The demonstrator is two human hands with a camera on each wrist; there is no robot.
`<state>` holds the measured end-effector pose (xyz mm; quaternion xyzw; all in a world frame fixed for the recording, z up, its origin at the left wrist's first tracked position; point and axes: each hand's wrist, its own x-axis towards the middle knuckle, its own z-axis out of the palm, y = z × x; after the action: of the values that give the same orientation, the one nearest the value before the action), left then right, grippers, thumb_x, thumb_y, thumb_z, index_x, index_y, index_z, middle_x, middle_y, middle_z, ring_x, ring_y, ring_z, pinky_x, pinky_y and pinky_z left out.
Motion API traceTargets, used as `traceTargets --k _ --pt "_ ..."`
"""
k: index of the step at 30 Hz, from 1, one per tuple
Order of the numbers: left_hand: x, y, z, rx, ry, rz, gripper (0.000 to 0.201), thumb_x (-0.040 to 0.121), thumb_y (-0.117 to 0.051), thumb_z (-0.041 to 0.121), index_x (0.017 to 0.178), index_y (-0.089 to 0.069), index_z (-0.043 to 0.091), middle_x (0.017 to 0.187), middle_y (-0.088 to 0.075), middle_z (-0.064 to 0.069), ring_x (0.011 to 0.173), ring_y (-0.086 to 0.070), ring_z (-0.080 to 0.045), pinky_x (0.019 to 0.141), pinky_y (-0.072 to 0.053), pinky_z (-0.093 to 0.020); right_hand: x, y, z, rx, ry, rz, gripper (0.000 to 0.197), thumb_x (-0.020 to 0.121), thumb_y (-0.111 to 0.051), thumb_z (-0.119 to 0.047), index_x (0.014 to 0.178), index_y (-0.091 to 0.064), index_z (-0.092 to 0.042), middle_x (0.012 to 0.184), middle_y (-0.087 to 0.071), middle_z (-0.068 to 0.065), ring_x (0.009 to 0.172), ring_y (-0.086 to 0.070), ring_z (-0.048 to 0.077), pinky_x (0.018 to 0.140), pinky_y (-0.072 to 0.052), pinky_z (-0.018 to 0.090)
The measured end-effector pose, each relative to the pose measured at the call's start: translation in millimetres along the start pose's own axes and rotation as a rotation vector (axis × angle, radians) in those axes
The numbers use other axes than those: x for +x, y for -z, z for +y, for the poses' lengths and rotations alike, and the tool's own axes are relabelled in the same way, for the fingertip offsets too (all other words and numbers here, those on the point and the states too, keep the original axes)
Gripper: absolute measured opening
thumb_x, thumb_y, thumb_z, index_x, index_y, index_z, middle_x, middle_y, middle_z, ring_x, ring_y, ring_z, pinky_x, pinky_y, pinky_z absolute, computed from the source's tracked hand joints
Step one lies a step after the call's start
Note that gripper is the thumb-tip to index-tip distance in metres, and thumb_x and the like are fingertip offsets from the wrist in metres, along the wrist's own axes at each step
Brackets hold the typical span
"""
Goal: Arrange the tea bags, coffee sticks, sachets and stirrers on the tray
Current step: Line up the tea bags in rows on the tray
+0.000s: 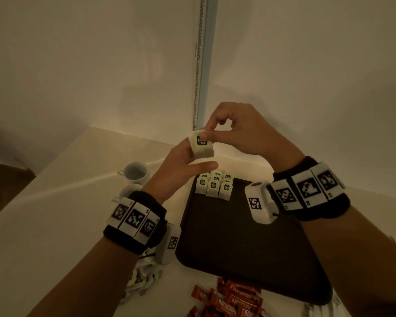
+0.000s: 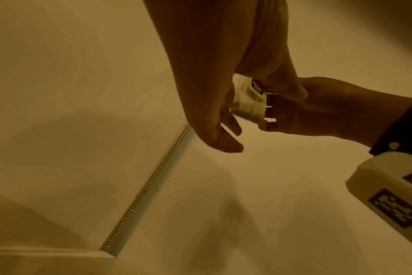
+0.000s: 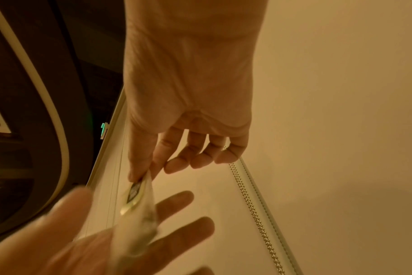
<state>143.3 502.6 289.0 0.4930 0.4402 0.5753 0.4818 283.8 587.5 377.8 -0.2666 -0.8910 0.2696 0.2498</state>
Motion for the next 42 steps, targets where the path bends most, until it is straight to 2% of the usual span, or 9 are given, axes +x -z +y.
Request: traceTargets --k 3,8,17,21,27,31,35,37,42 --pt "1.2 -2.9 -1.6 -0.027 -0.032 0.035 0.064 0.071 -0.076 0.012 0.127 -0.05 0.028 0.12 -0.064 -0.003 0.106 -0.064 -0.019 0.084 -0.051 -0.029 -0.3 0.7 1.1 0.012 0.009 0.005 0.009 0.076 -0.076 -0.027 0.076 -0.068 -0.025 0.081 -0.06 -0.008 0.074 -0.049 0.0 0.065 -0.036 0.004" --pt "2.9 -8.0 0.5 -0.006 -0.086 0.187 0.022 0.081 -0.065 0.015 0.102 -0.068 0.013 0.088 -0.074 0.005 0.086 -0.068 -0.009 0.076 -0.052 -0.023 -1.9 -0.1 6.0 0.028 0.005 0.015 0.009 0.078 -0.075 -0.029 0.076 -0.066 -0.027 0.083 -0.064 -0.005 0.075 -0.05 0.002 0.065 -0.037 0.006" --pt "-0.2 -0.9 -12.9 0.137 0.047 0.086 0.032 0.087 -0.064 0.011 0.115 -0.058 0.027 0.108 -0.068 0.004 0.094 -0.066 -0.009 0.073 -0.052 -0.021 -8.4 -15.8 29.2 0.186 -0.126 0.041 0.006 0.081 -0.072 -0.018 0.08 -0.068 -0.014 0.072 -0.066 0.001 0.061 -0.056 0.002 0.06 -0.045 0.012" --pt "-37.6 31.5 -36.7 0.335 0.156 0.046 0.02 0.08 -0.064 0.044 0.1 -0.065 0.045 0.105 -0.069 0.008 0.094 -0.066 -0.011 0.075 -0.051 -0.023 -23.1 -44.9 66.2 0.178 -0.315 -0.024 0.009 0.084 -0.067 -0.009 0.085 -0.066 -0.018 0.075 -0.065 -0.002 0.054 -0.057 -0.001 0.052 -0.047 0.011" --pt "-131.3 77.5 -73.8 0.392 0.441 0.075 0.054 0.053 -0.068 0.076 0.094 -0.069 0.042 0.098 -0.072 0.001 0.087 -0.068 -0.016 0.081 -0.053 -0.03 -48.4 -118.6 124.6 0.171 -0.632 -0.207 0.016 0.088 -0.06 -0.004 0.103 -0.063 -0.004 0.091 -0.064 0.008 0.067 -0.058 0.007 0.066 -0.053 0.022" --pt "-175.8 93.3 -85.1 0.375 0.558 0.221 0.009 0.081 -0.073 0.025 0.09 -0.073 0.028 0.092 -0.074 0.001 0.084 -0.068 -0.018 0.07 -0.051 -0.019 -51.5 -154.6 148.6 0.147 -0.681 -0.267 0.016 0.086 -0.063 -0.006 0.102 -0.062 -0.002 0.099 -0.068 0.017 0.076 -0.06 0.015 0.077 -0.053 0.034" --pt "-209.6 108.7 -91.2 0.379 0.667 0.309 0.023 0.088 -0.06 -0.004 0.093 -0.07 0.015 0.087 -0.073 -0.013 0.065 -0.066 -0.01 0.061 -0.047 -0.021 -46.2 -170.0 164.3 0.122 -0.713 -0.166 0.012 0.083 -0.067 -0.006 0.095 -0.063 -0.005 0.097 -0.068 0.013 0.083 -0.06 0.019 0.083 -0.053 0.038" --pt "-220.4 113.1 -90.9 0.356 0.7 0.375 0.024 0.087 -0.055 -0.008 0.094 -0.068 0.012 0.085 -0.073 -0.014 0.066 -0.066 -0.016 0.057 -0.049 -0.014 -41.9 -172.4 168.7 0.152 -0.753 -0.103 0.012 0.084 -0.066 -0.006 0.096 -0.062 -0.004 0.096 -0.067 0.011 0.088 -0.063 0.022 0.084 -0.054 0.038" --pt "-242.9 124.7 -95.8 0.365 0.78 0.437 0.022 0.09 -0.054 -0.004 0.096 -0.066 0.013 0.079 -0.074 -0.003 0.074 -0.064 -0.028 0.068 -0.045 -0.033 -32.3 -177.7 170.5 0.111 -0.76 -0.045 0.013 0.085 -0.065 -0.004 0.097 -0.063 -0.001 0.101 -0.068 0.013 0.094 -0.064 0.023 0.076 -0.052 0.029"
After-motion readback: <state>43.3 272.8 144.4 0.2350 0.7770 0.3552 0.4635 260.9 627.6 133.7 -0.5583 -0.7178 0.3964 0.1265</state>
